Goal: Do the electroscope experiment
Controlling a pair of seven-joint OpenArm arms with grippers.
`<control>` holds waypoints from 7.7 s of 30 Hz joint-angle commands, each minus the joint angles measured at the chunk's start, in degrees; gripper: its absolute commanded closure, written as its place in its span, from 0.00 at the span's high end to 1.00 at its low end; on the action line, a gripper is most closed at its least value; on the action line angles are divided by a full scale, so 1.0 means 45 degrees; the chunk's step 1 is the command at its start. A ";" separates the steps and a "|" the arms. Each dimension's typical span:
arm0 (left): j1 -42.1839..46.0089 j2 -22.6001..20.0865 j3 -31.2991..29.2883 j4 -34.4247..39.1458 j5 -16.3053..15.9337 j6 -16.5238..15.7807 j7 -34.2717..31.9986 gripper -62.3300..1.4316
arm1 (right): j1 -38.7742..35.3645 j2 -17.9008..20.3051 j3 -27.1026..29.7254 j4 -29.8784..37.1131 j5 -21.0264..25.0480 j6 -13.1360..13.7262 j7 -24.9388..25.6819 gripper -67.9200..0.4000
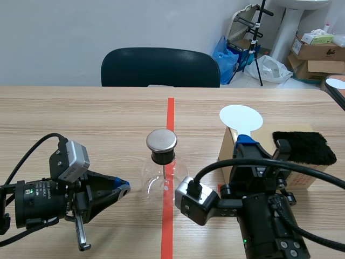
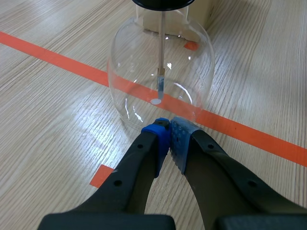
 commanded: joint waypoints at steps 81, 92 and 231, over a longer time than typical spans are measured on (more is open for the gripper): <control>-0.0170 -0.0010 -0.0015 0.0155 -0.0185 -0.0015 -0.0345 0.08 | 0.0107 0.0087 0.0019 0.0151 -0.0009 -0.0131 -0.0189 0.02; -0.0170 -0.0010 -0.0015 0.0155 -0.0185 -0.0015 -0.0345 0.08 | 0.0107 0.0087 0.0019 0.0151 -0.0009 -0.0131 0.1141 0.02; -0.0170 -0.0015 -0.0015 0.0155 -0.0185 -0.0015 -0.0345 0.08 | 0.0112 0.0092 0.0019 0.0151 -0.0009 -0.0121 0.7101 0.02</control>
